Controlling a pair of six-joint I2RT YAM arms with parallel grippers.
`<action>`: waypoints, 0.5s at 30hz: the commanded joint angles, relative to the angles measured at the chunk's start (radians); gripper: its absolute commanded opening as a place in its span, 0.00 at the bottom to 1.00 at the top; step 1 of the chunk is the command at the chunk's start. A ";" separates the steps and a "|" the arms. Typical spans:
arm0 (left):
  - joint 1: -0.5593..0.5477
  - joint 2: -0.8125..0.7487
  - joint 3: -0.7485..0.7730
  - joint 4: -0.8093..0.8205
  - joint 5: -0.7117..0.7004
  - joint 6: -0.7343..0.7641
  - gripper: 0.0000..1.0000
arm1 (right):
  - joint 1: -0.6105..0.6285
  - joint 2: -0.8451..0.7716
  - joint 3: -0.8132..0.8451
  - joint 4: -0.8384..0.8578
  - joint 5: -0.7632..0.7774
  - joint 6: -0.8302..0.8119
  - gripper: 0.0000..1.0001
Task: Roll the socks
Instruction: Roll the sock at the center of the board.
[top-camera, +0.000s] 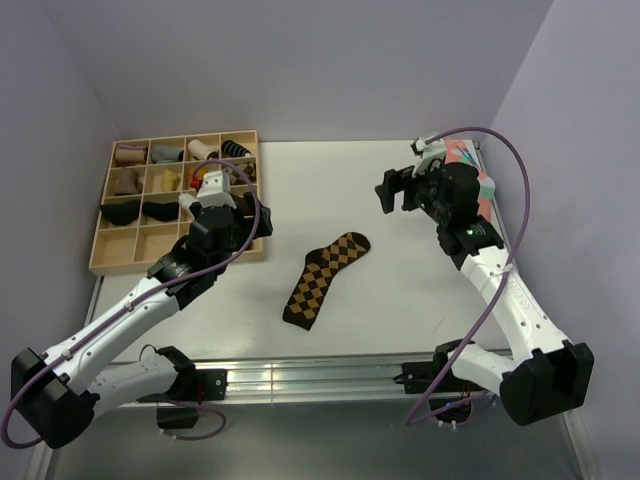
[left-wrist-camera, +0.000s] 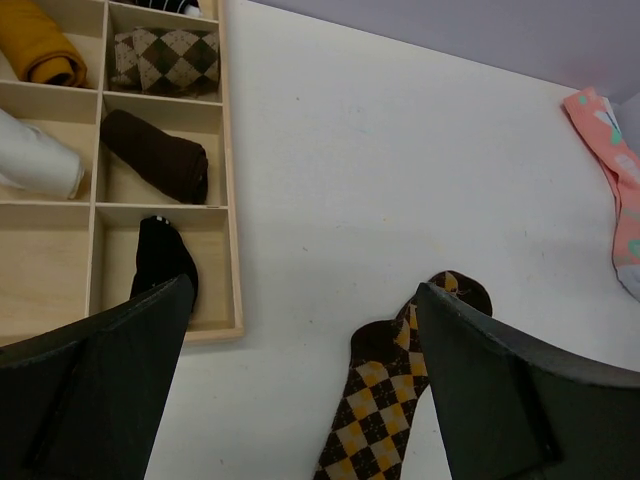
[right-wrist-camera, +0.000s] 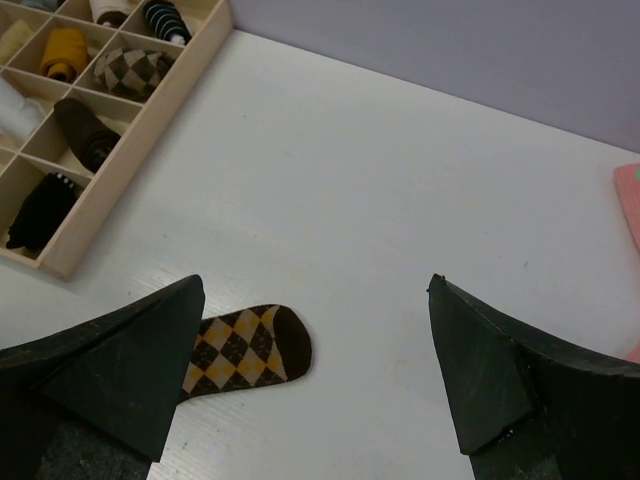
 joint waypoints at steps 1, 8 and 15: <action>0.001 -0.029 0.006 0.012 0.016 -0.031 1.00 | 0.005 0.005 0.005 0.017 -0.033 -0.042 1.00; 0.001 -0.037 0.006 -0.026 0.009 -0.068 0.99 | 0.077 0.100 0.065 -0.104 -0.009 -0.142 0.86; 0.003 -0.071 -0.046 -0.044 -0.030 -0.151 0.99 | 0.322 0.161 0.005 -0.130 0.048 -0.280 0.77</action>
